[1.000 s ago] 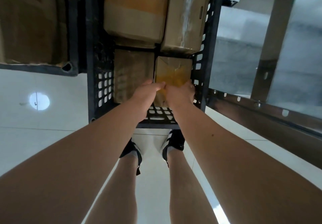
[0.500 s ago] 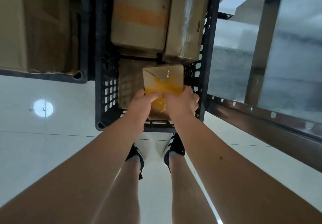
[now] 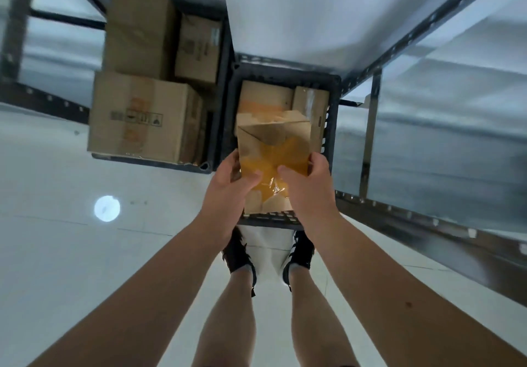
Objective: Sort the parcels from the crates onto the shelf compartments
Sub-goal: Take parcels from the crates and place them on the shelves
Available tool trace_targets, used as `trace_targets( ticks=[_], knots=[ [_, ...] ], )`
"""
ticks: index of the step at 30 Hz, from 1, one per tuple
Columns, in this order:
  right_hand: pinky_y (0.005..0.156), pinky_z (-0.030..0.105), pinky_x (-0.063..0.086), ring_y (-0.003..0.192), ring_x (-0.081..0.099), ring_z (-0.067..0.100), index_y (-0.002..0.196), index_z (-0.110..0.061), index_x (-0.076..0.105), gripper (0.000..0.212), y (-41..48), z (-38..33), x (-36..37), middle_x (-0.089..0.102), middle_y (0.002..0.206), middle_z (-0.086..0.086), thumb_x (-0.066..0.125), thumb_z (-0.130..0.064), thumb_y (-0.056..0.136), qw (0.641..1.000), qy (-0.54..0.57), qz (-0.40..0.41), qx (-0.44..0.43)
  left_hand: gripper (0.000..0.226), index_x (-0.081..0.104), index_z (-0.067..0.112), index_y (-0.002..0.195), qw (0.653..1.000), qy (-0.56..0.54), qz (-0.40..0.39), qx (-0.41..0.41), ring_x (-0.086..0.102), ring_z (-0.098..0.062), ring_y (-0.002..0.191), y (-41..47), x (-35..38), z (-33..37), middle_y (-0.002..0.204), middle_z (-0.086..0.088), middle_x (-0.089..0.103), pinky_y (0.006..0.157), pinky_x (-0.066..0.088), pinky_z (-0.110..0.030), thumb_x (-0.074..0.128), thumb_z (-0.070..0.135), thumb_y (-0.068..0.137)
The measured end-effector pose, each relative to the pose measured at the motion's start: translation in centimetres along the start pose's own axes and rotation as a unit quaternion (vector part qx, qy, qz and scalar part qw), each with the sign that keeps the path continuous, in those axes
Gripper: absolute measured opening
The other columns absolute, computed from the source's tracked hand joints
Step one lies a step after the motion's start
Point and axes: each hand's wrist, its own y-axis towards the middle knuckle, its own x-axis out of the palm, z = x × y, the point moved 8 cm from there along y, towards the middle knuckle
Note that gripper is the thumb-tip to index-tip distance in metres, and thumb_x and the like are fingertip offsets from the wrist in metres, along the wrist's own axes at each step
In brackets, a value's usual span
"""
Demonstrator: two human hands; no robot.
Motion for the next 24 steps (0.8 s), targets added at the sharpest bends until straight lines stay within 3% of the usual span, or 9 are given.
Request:
trace_targets(
  ticks=[3, 7, 10, 15, 19, 24],
  knots=[
    [0.075, 0.024, 0.052, 0.098, 0.064, 0.010, 0.131, -0.038, 0.045, 0.049, -3.3, -7.0, -1.2, 0.062, 0.113, -0.011, 0.076, -0.030, 0.094, 0.998, -0.009, -0.008, -0.067, 0.039, 0.059, 0.043, 0.130, 0.999, -0.011, -0.003, 0.047, 0.072, -0.003, 0.106, -3.3, -1.0, 6.6, 0.114, 0.020, 0.075, 0.104, 0.055, -0.039, 0.066, 0.017, 0.102],
    [0.069, 0.016, 0.049, 0.097, 0.064, 0.007, 0.125, -0.040, 0.048, 0.042, -8.4, -16.3, -3.8, 0.064, 0.110, -0.011, 0.076, -0.030, 0.095, 0.990, 0.020, -0.005, -0.142, 0.047, 0.058, 0.029, 0.143, 0.992, -0.044, 0.020, 0.117, 0.073, -0.004, 0.103, -8.7, -2.0, 15.9, 0.113, 0.015, 0.076, 0.098, 0.057, -0.036, 0.066, 0.010, 0.101],
    [0.061, 0.006, 0.049, 0.093, 0.063, 0.004, 0.126, -0.035, 0.049, 0.042, -12.6, -22.4, -5.8, 0.064, 0.108, -0.013, 0.077, -0.028, 0.096, 0.980, 0.044, -0.005, -0.196, 0.038, 0.064, 0.036, 0.130, 0.983, -0.039, 0.011, 0.180, 0.073, -0.009, 0.107, -13.3, -2.4, 22.1, 0.113, 0.015, 0.077, 0.101, 0.055, -0.041, 0.066, 0.011, 0.101],
    [0.086, 0.028, 0.060, 0.106, 0.068, 0.011, 0.136, -0.031, 0.052, 0.051, -20.2, -31.3, -9.3, 0.067, 0.118, -0.012, 0.077, -0.023, 0.092, 0.960, 0.085, 0.014, -0.265, 0.040, 0.062, 0.027, 0.133, 0.955, -0.066, -0.009, 0.287, 0.075, -0.011, 0.103, -22.2, -2.9, 31.7, 0.112, 0.013, 0.079, 0.080, 0.060, -0.025, 0.061, 0.003, 0.101],
    [0.084, 0.024, 0.056, 0.105, 0.066, 0.008, 0.131, -0.034, 0.051, 0.040, -26.9, -38.7, -12.4, 0.065, 0.115, -0.017, 0.072, -0.026, 0.098, 0.933, 0.093, 0.034, -0.347, 0.060, 0.053, 0.034, 0.149, 0.936, -0.065, -0.014, 0.346, 0.070, -0.019, 0.121, -29.4, -3.4, 38.5, 0.137, 0.010, 0.069, 0.096, 0.061, -0.041, 0.074, 0.026, 0.094],
    [0.084, 0.023, 0.058, 0.104, 0.068, 0.010, 0.130, -0.029, 0.053, 0.034, -35.4, -47.2, -16.6, 0.067, 0.115, -0.015, 0.068, -0.027, 0.100, 0.887, 0.100, 0.060, -0.446, 0.054, 0.051, 0.036, 0.151, 0.888, -0.044, -0.001, 0.458, 0.071, -0.008, 0.115, -38.4, -3.9, 46.9, 0.138, 0.015, 0.067, 0.076, 0.061, -0.019, 0.071, 0.030, 0.101]
  ],
)
